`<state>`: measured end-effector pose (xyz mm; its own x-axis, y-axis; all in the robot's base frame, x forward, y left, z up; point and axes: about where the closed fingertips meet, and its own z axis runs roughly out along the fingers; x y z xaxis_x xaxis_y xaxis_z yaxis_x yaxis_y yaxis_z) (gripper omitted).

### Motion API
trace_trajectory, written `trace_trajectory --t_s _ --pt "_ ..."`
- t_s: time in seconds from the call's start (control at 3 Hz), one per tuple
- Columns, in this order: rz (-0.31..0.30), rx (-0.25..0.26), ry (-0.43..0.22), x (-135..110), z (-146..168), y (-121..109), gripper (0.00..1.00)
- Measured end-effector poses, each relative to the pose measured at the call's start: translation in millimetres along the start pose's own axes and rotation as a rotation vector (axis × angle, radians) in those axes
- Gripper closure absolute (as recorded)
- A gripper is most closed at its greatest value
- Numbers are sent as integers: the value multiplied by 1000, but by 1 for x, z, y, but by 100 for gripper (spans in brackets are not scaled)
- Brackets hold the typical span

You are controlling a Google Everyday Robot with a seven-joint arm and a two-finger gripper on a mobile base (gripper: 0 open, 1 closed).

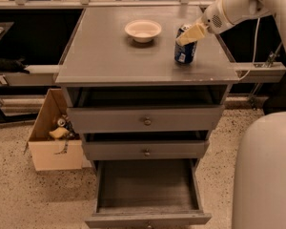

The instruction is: Place pepsi can into bottom drawer

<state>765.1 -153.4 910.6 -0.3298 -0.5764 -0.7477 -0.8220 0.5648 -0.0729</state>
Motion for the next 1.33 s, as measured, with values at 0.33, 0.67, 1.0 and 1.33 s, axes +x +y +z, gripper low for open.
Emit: trace_trajectory --t_s 0.33,0.67,1.0,1.33 --pt "-105 -74 -77 -25 -38 53 96" --pt "-180 -131 -122 -34 -61 108 100" --pt "-189 -140 -118 -32 -60 112 100" --pt "-259 -203 -84 -20 -53 145 100"
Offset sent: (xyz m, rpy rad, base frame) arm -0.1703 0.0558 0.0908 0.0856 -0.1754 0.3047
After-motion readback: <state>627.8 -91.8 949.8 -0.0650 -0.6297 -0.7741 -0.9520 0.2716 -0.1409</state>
